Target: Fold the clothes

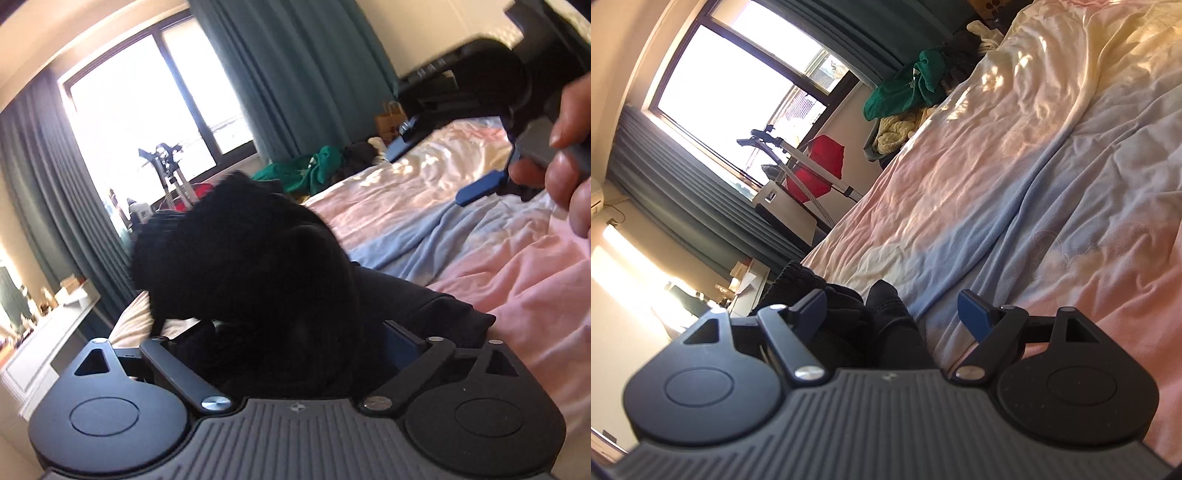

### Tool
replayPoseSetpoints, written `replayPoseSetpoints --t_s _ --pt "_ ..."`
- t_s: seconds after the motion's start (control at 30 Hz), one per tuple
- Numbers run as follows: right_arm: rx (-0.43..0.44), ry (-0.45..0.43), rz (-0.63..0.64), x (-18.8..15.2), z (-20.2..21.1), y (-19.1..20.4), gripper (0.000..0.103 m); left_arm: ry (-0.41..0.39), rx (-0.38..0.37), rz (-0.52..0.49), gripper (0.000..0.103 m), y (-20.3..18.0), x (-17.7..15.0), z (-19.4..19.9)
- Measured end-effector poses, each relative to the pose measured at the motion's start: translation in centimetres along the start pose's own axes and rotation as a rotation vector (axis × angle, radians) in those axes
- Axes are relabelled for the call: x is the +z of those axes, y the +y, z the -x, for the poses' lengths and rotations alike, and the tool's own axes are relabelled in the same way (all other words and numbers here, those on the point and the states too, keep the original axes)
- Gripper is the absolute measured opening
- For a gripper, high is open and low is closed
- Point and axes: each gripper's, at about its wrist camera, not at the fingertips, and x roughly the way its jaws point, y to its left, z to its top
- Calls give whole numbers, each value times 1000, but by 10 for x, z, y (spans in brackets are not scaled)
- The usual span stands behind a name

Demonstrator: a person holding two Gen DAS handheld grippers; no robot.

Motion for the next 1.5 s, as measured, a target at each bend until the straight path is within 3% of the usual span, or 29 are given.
replayPoseSetpoints --t_s 0.17,0.33,0.6,0.77,0.93,1.1,1.17,1.37,1.5 --pt "50 -2 78 -6 6 17 81 3 53 46 98 44 -18 49" --pt "130 -13 232 -18 12 48 81 46 106 138 98 83 -41 63" --pt "203 -63 458 -44 22 90 81 183 65 599 99 133 -75 73" --pt "199 -55 626 -74 14 118 81 201 73 601 99 130 -78 67" --pt "214 -86 714 -107 10 137 81 214 73 615 99 128 -81 61" --pt "144 -105 869 -135 3 150 82 219 68 635 99 126 -82 55" --pt "101 -78 853 -135 -5 148 82 219 71 626 99 124 -81 56" --pt "88 -76 871 -138 -7 148 82 210 74 612 99 123 -80 59" --pt "59 -94 809 -130 -7 142 81 202 71 610 99 124 -80 61"
